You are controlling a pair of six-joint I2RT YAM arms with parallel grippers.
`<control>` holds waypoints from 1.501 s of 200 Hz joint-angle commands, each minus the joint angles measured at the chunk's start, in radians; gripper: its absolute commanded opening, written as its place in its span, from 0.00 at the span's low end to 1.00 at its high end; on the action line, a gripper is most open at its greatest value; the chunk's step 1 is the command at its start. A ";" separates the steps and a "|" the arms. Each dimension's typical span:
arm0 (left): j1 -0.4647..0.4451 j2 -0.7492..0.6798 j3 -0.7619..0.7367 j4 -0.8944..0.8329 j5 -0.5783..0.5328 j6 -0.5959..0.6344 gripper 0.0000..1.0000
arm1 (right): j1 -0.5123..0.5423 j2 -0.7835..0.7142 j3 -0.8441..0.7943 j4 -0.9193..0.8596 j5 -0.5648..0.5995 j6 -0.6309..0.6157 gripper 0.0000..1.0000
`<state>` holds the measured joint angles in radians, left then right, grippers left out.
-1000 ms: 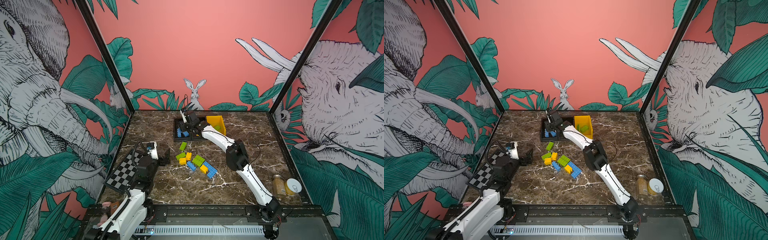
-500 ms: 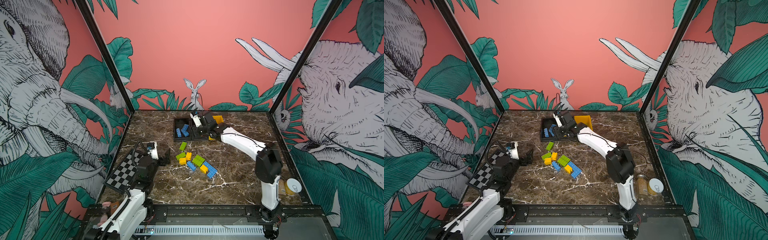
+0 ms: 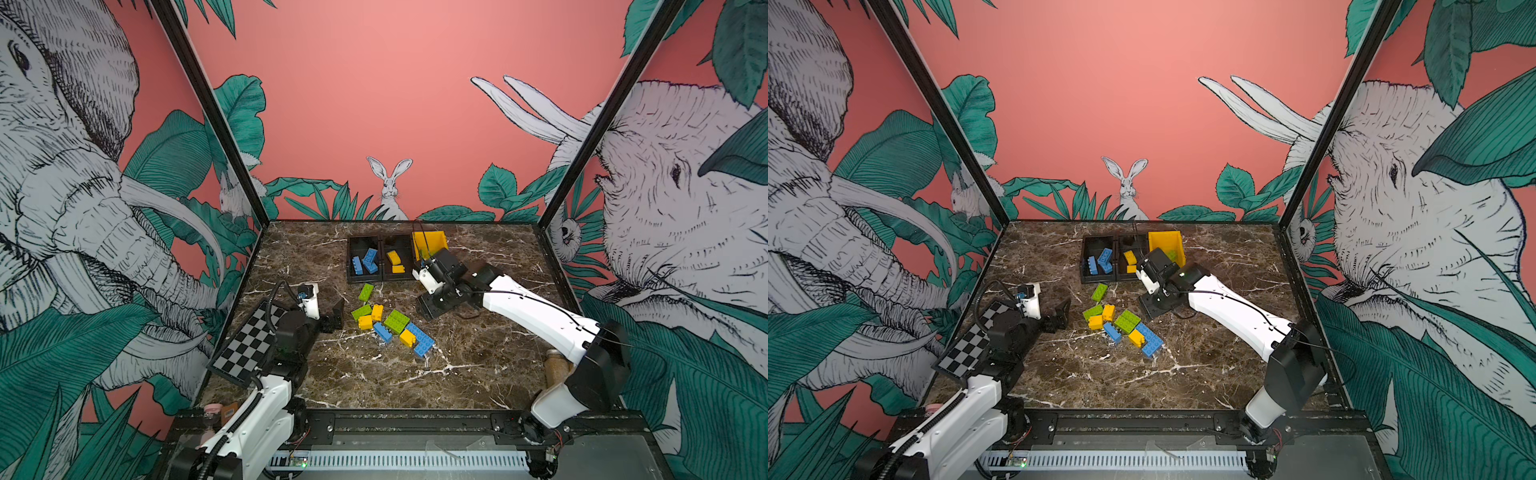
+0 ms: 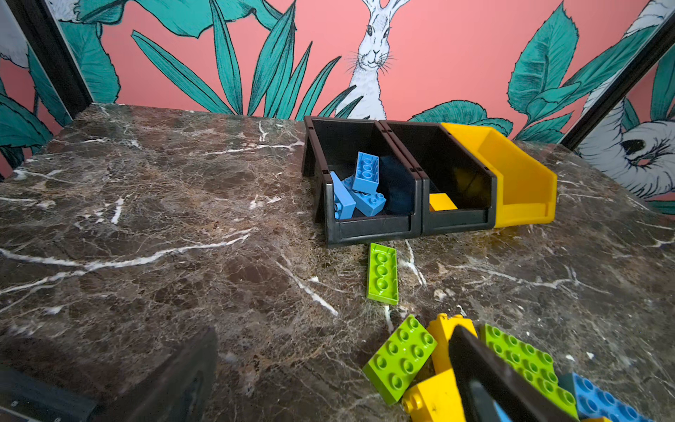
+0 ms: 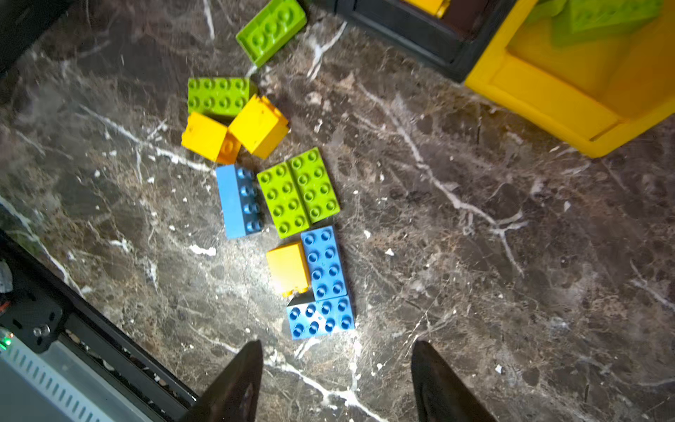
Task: Sort the legos into containers by color
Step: 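Move the right gripper back to the pile and grasp a yellow brick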
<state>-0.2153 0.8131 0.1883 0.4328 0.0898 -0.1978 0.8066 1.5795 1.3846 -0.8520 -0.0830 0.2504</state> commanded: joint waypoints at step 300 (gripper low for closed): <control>-0.003 -0.088 -0.017 0.015 -0.052 0.006 0.99 | 0.187 0.367 0.035 0.087 0.116 0.004 0.31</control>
<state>-0.2153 0.7361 0.1860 0.4400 0.0410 -0.1982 0.9886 1.9808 1.4506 -0.7853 0.0181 0.2367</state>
